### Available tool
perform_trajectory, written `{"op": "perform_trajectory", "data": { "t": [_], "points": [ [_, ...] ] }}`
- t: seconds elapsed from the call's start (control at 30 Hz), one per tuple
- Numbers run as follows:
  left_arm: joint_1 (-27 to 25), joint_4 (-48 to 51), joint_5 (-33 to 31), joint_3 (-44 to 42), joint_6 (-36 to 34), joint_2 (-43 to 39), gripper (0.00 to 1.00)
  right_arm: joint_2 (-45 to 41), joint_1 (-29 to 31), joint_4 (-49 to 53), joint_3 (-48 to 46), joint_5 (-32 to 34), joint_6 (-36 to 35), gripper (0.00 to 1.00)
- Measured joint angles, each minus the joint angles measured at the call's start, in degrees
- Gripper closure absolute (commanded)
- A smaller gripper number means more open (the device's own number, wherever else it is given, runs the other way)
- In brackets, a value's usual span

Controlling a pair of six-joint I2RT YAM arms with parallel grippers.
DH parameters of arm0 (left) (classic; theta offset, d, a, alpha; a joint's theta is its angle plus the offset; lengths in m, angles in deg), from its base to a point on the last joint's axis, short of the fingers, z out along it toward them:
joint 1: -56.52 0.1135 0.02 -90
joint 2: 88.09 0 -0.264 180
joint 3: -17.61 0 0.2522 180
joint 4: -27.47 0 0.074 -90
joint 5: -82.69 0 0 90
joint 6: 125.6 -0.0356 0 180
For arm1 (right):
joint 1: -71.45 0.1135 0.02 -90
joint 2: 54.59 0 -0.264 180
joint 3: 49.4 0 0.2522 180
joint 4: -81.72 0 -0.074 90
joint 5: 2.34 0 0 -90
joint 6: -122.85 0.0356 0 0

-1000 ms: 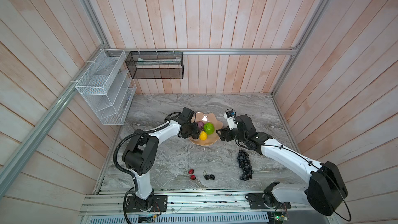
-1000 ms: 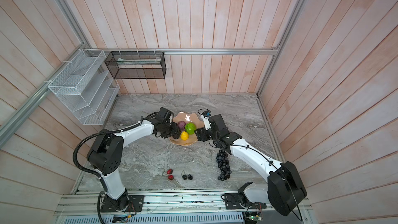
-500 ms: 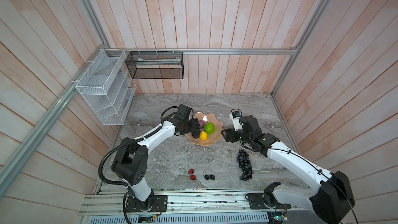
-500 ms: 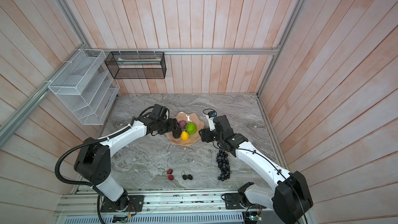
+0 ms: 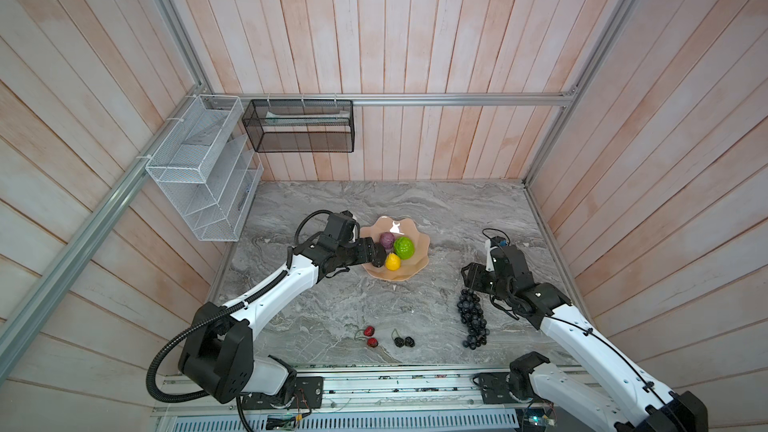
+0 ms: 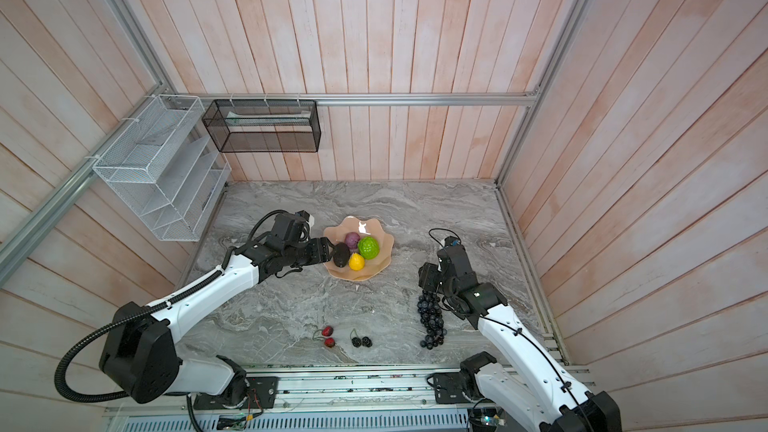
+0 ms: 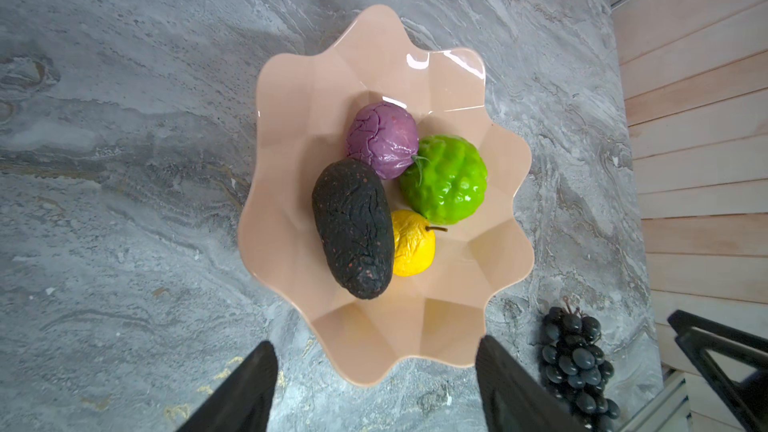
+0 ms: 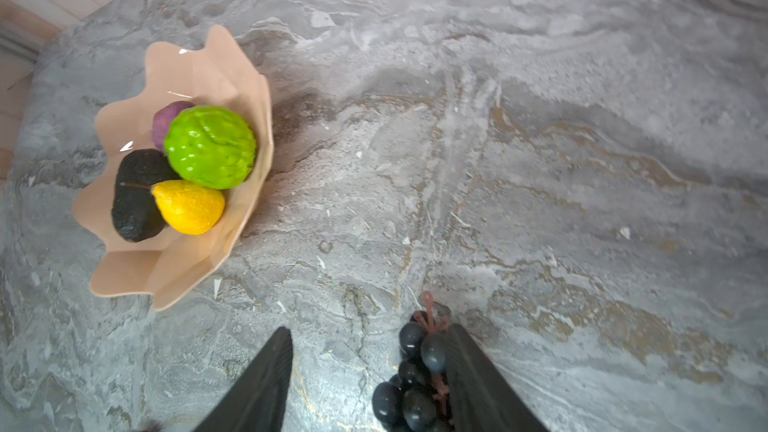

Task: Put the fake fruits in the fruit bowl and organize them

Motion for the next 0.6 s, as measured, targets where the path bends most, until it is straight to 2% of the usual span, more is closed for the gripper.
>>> {"op": "perform_trajectory", "data": {
  "t": [0.17,0.37,0.47,0.6],
  "points": [
    [0.09,-2.64,0.17,-2.49,-0.39,-1.86,0.22,2.8,-8.61,0.44,-3.78,-4.28,1.84,0.4],
    [0.63,-4.2,0.44,-3.34,-0.37,-2.27,0.22,3.58,-16.06,-1.9,-6.67,-10.16,2.23,0.39],
    [0.79,-4.9,0.81,-3.34,-0.35,-2.27,0.22,5.75,-18.91,-5.25,-9.05,-13.94,2.47,0.45],
    [0.87,-5.18,1.73,-3.34,-0.15,-2.08,0.22,9.79,-19.56,-8.55,-10.23,-18.45,2.05,0.52]
  ]
}}
